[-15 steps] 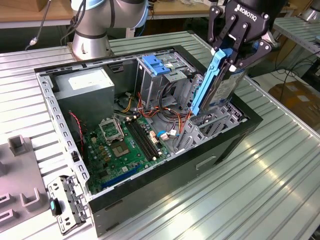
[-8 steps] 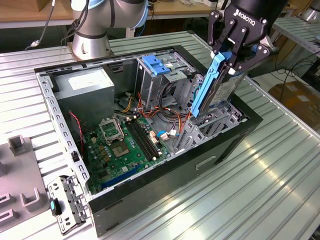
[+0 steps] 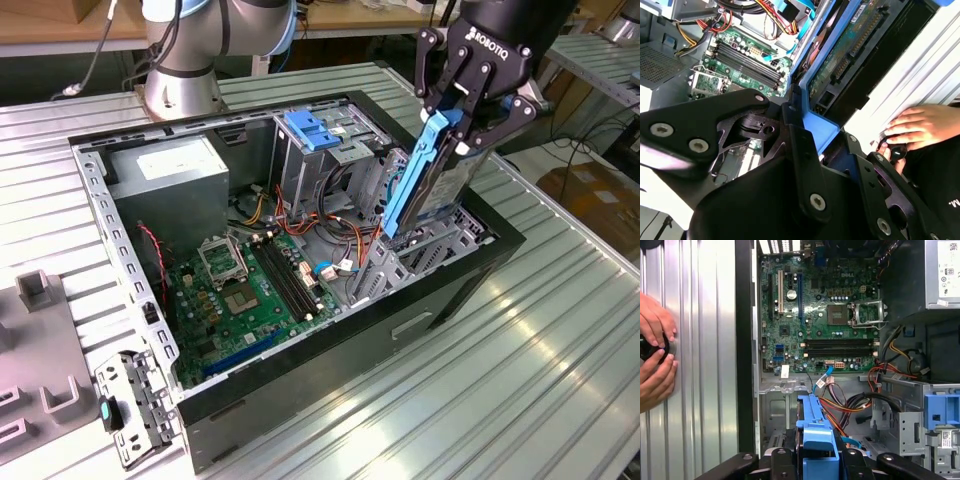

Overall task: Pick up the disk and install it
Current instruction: 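Insert the disk into the insertion slot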

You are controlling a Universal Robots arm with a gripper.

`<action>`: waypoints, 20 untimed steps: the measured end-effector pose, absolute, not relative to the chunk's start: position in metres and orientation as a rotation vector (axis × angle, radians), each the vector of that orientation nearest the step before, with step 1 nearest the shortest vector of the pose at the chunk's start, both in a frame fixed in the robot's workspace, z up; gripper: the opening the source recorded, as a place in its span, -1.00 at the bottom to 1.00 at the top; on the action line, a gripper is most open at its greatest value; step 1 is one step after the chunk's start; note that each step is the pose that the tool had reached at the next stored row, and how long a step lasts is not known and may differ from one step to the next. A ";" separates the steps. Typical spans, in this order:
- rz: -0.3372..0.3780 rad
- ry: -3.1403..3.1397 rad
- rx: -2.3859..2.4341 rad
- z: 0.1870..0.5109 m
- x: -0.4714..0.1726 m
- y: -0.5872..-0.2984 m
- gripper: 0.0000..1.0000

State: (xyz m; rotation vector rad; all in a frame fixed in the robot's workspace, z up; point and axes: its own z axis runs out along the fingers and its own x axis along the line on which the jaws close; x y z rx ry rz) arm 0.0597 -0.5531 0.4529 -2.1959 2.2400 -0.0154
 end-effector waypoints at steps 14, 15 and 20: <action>-0.014 2.241 -2.197 0.443 0.061 -0.558 -0.25; -0.014 2.241 -2.197 0.442 0.061 -0.558 -0.25; -0.014 2.241 -2.197 0.442 0.061 -0.558 -0.25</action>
